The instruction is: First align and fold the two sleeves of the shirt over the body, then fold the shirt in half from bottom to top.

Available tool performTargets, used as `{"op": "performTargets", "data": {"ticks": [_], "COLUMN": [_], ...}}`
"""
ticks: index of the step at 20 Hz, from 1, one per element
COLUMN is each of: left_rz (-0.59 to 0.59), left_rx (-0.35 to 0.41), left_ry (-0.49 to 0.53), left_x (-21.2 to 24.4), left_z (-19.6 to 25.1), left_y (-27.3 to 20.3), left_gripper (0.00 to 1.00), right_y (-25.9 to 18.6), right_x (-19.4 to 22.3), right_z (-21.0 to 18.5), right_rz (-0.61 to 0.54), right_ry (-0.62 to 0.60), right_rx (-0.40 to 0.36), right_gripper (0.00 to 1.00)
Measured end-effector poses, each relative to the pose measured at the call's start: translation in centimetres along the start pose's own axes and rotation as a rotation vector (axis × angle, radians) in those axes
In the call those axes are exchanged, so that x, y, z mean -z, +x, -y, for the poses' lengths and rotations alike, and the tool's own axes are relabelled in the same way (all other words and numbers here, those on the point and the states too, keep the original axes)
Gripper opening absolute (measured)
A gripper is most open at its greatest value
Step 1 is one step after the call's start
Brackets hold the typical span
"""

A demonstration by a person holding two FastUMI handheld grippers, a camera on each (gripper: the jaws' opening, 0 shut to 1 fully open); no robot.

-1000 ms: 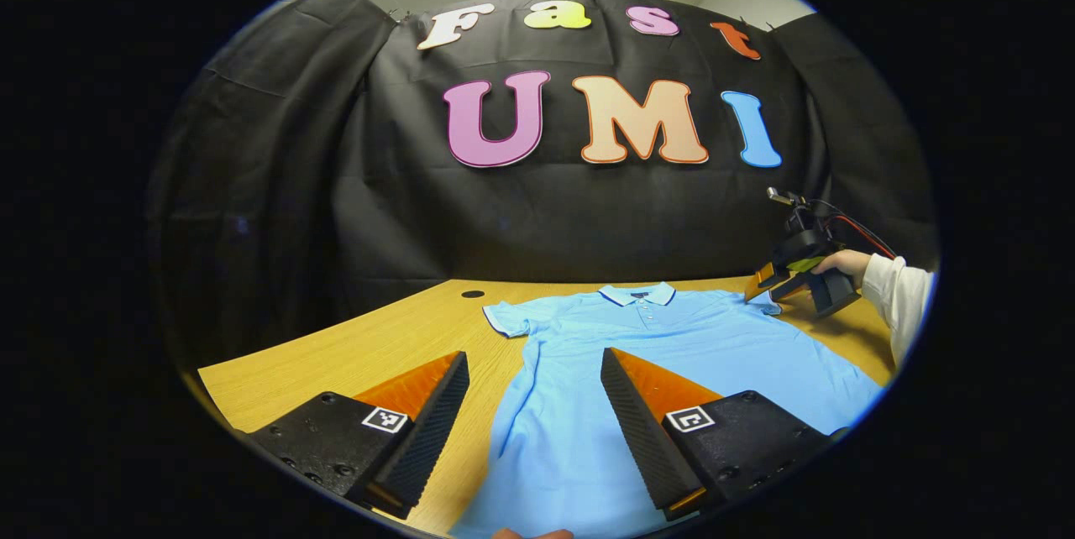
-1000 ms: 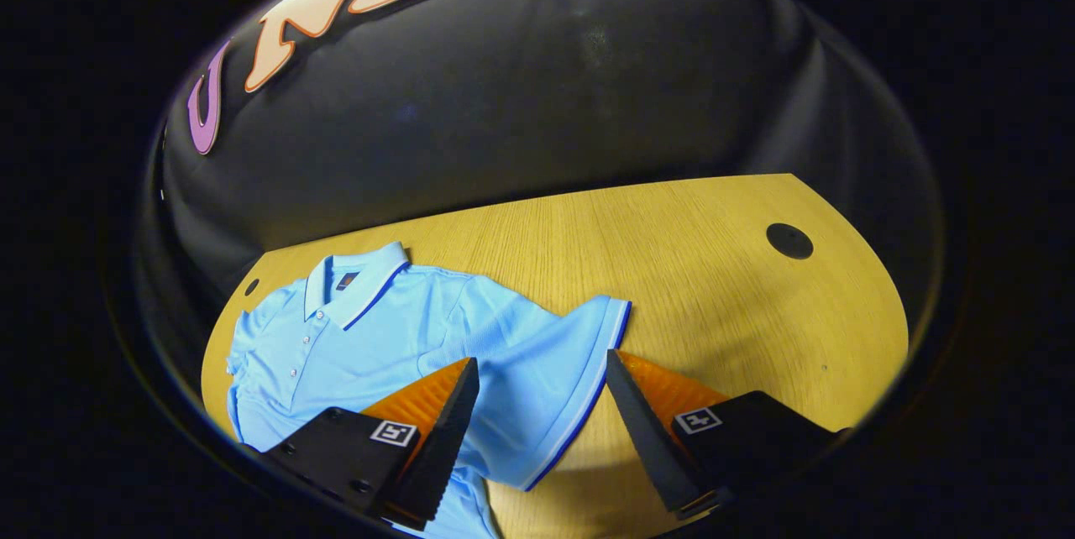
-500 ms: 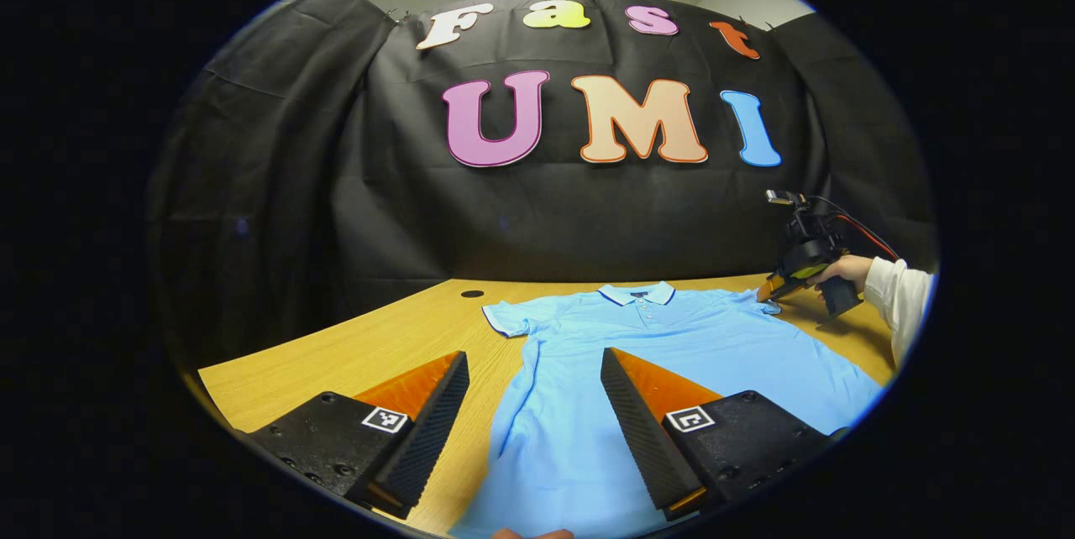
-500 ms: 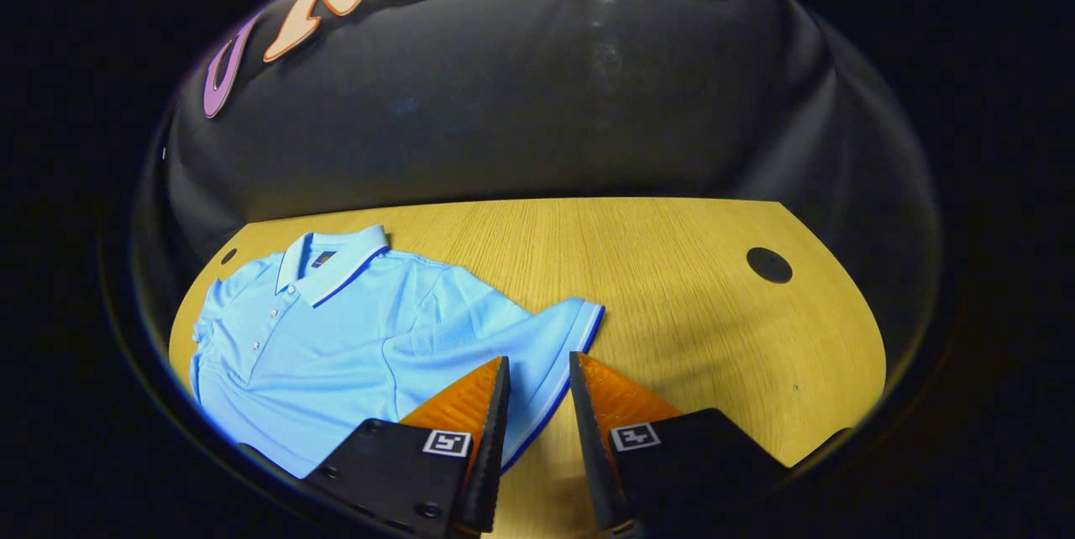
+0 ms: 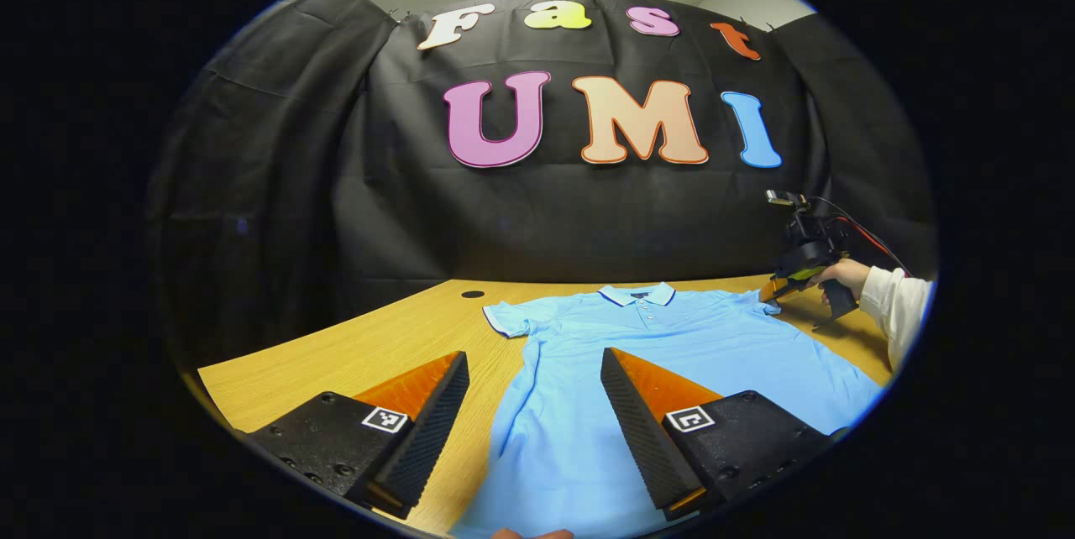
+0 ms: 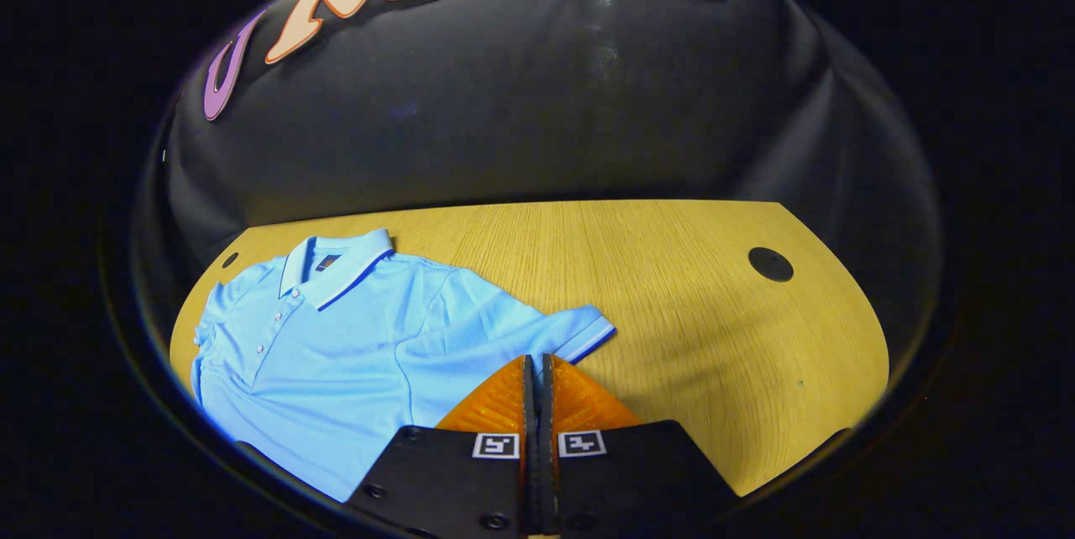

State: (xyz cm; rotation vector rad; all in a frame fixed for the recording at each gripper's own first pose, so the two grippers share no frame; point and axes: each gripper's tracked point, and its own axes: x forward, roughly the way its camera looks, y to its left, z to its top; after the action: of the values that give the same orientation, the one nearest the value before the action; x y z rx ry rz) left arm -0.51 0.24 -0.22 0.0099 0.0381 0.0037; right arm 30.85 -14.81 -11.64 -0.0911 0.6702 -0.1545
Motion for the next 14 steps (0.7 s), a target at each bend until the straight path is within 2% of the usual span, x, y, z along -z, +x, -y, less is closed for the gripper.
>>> {"op": "performTargets", "data": {"ticks": [3,6,9,14], "left_rz": [0.002,0.006,0.012,0.019], "left_rx": [0.001,0.002,0.002,0.005], "left_ry": [-0.002,-0.003,-0.005,-0.006], "left_x": [0.0,-0.1,-0.2,-0.2], "left_z": [0.0,0.1,0.1,0.2], "left_y": [0.0,0.0,0.2,0.2], "left_gripper": [0.95,0.95,0.95,0.95], "right_y": [-1.0,-2.9,-4.9,-5.6], "right_x": [-1.7,-2.9,-3.6,-1.8], "right_z": [-2.8,-7.6,-11.1,-13.6], "right_rz": [0.034,0.047,0.038,-0.040], "right_ry": [0.064,0.178,0.278,0.352], "right_rx": [-0.107,-0.298,-0.447,-0.559], "right_gripper": [0.03,0.02,0.02,0.02]}}
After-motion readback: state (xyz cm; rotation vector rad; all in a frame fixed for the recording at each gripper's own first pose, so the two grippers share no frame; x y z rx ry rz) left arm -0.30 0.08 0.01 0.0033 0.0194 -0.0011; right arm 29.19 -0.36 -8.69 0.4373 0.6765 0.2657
